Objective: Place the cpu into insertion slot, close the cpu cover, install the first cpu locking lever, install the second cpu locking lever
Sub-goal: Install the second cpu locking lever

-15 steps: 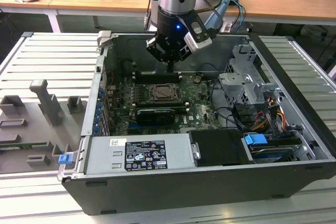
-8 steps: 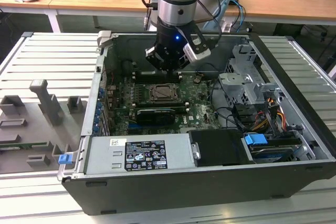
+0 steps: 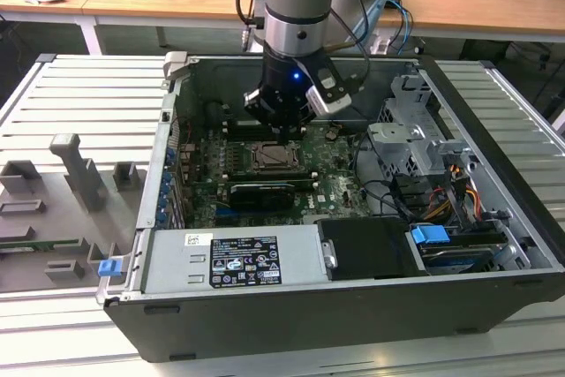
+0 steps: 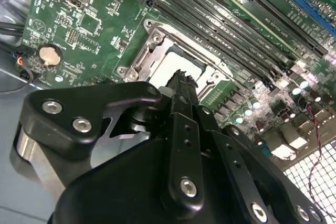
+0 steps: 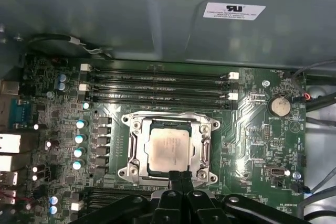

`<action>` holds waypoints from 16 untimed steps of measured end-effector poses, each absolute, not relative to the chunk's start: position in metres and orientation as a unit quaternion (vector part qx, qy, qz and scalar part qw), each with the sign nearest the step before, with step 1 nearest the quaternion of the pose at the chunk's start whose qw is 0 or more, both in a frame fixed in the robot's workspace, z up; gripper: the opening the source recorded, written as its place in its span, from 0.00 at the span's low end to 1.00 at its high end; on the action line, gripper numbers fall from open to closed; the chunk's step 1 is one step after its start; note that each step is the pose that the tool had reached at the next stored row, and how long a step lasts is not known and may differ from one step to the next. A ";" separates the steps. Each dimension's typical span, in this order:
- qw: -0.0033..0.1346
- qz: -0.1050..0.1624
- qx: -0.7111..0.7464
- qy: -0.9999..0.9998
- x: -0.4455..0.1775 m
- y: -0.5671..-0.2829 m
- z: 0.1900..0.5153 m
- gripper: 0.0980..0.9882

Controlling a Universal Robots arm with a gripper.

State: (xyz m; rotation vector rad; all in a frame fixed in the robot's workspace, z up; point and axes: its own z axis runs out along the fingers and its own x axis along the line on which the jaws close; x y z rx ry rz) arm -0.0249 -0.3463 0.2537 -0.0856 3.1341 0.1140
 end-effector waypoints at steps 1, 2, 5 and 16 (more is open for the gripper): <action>0.002 0.036 -0.027 0.999 -0.025 -0.347 0.254 0.01; 0.002 0.036 -0.027 0.999 -0.025 -0.348 0.254 0.01; 0.002 0.036 -0.027 0.999 -0.025 -0.354 0.253 0.01; 0.002 0.037 -0.029 0.999 -0.032 -0.367 0.248 0.01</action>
